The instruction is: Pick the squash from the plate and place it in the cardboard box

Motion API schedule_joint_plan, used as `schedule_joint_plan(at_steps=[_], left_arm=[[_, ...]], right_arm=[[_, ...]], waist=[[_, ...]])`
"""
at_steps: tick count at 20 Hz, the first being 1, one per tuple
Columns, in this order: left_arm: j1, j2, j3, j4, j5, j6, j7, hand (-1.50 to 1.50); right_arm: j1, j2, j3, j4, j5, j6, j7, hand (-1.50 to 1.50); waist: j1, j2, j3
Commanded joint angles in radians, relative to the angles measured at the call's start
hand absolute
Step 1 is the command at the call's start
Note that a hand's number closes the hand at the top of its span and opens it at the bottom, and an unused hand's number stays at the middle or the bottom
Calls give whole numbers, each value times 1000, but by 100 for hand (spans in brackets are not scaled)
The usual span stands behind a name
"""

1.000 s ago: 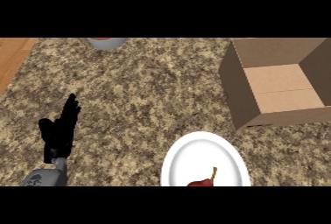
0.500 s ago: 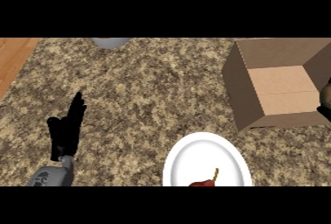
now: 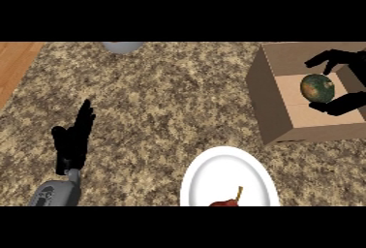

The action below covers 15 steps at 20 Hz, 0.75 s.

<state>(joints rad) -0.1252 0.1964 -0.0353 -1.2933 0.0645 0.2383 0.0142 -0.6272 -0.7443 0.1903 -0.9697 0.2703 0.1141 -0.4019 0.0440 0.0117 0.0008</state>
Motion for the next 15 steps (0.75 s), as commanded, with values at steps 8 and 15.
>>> schedule_joint_plan(at_steps=[8,15], left_arm=[[17,0,14,-15,-1,-3,0,0],[24,-14,-2,-22,-26,12,15,0]], right_arm=[[-115,122,-164,321,-205,248,-294,-150],[-219,-17,-309,560,-319,479,-259,-150]], waist=[[-19,-3,1],[-9,0,2]])
